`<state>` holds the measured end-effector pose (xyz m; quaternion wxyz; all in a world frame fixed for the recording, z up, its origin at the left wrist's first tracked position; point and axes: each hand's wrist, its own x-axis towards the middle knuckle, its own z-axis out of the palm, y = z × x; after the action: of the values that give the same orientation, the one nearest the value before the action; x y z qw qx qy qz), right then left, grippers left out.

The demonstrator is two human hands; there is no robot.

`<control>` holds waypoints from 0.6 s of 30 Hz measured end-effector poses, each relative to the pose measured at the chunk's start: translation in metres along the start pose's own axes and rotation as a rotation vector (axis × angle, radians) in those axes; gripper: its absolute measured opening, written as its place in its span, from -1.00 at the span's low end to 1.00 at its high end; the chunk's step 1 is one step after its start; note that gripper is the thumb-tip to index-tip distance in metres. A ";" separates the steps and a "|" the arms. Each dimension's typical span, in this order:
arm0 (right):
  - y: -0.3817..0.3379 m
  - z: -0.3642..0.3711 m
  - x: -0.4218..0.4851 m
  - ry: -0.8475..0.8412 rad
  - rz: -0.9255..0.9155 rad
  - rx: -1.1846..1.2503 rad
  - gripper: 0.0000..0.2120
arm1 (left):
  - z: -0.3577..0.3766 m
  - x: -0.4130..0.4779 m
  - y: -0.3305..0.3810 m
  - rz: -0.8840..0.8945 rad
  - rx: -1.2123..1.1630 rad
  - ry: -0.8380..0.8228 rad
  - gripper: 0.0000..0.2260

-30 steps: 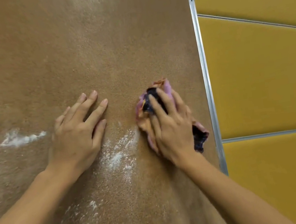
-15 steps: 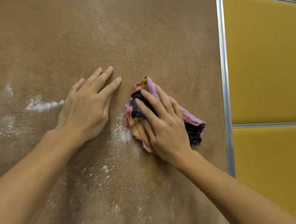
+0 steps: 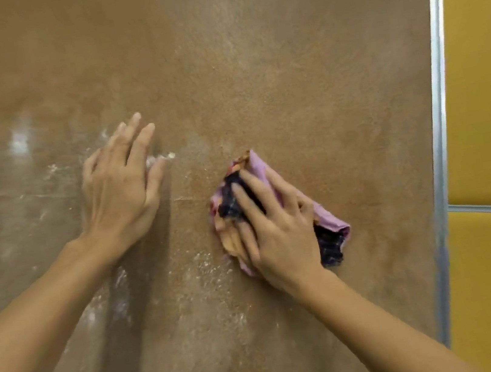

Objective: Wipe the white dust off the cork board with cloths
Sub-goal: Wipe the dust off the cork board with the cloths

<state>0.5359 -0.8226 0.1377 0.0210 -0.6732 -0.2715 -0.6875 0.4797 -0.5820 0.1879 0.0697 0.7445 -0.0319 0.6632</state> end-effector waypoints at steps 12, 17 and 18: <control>-0.034 0.021 0.058 0.157 0.413 -0.094 -0.60 | -0.005 -0.004 -0.088 0.084 -0.048 0.089 -0.50; -0.053 0.013 0.008 0.020 0.048 -0.093 -0.59 | 0.007 -0.011 -0.108 0.124 -0.065 0.146 -0.53; -0.046 0.011 0.015 0.015 0.052 -0.119 -0.59 | 0.009 -0.011 -0.111 0.143 -0.064 0.151 -0.52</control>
<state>0.5261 -0.7736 0.1353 0.0008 -0.6749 -0.2126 -0.7066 0.5025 -0.4738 0.1691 0.0483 0.6857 -0.1007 0.7192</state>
